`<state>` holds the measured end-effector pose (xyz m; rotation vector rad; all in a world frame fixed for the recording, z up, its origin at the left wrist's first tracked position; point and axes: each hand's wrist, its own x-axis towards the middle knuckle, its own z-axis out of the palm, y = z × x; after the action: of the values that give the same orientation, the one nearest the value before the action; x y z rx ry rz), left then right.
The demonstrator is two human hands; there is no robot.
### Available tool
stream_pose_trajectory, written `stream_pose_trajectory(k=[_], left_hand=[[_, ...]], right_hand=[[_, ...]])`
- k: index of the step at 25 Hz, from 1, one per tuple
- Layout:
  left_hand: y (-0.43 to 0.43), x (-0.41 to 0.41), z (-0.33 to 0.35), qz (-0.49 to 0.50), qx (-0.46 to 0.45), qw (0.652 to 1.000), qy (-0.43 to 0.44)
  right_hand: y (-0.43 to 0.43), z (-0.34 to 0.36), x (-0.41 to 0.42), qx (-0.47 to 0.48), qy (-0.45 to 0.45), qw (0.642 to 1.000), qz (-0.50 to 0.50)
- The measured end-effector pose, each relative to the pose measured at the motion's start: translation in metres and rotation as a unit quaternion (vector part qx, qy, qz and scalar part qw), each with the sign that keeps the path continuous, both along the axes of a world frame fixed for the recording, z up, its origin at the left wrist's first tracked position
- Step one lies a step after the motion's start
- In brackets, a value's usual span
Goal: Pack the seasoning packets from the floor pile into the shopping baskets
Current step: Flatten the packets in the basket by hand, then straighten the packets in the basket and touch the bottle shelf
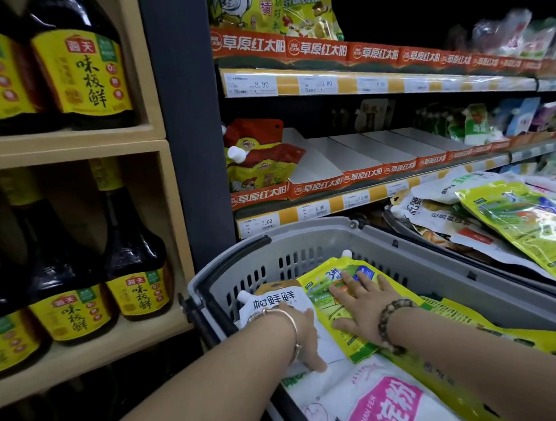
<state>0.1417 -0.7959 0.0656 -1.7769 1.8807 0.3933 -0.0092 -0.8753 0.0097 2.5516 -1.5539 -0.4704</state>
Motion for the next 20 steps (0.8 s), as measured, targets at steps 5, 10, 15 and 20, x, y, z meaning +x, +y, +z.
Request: stream_pose_trajectory(k=[5,10,15,20], left_hand=[[0.011,0.029,0.018,0.062,-0.200,0.955,0.211],[0.070,0.101,0.029,0.120,-0.423,0.841,0.316],[0.166,0.210,0.027,0.200,-0.495,0.798,0.280],[0.286,0.316,0.007,0.306,-0.484,0.782,0.246]], right_hand=[[0.015,0.036,0.016,0.034,-0.166,0.985,-0.015],[0.052,0.084,0.072,0.007,-0.327,0.943,0.056],[0.113,0.115,0.177,-0.068,-0.283,0.935,0.202],[0.200,0.098,0.297,-0.077,-0.212,0.919,0.323]])
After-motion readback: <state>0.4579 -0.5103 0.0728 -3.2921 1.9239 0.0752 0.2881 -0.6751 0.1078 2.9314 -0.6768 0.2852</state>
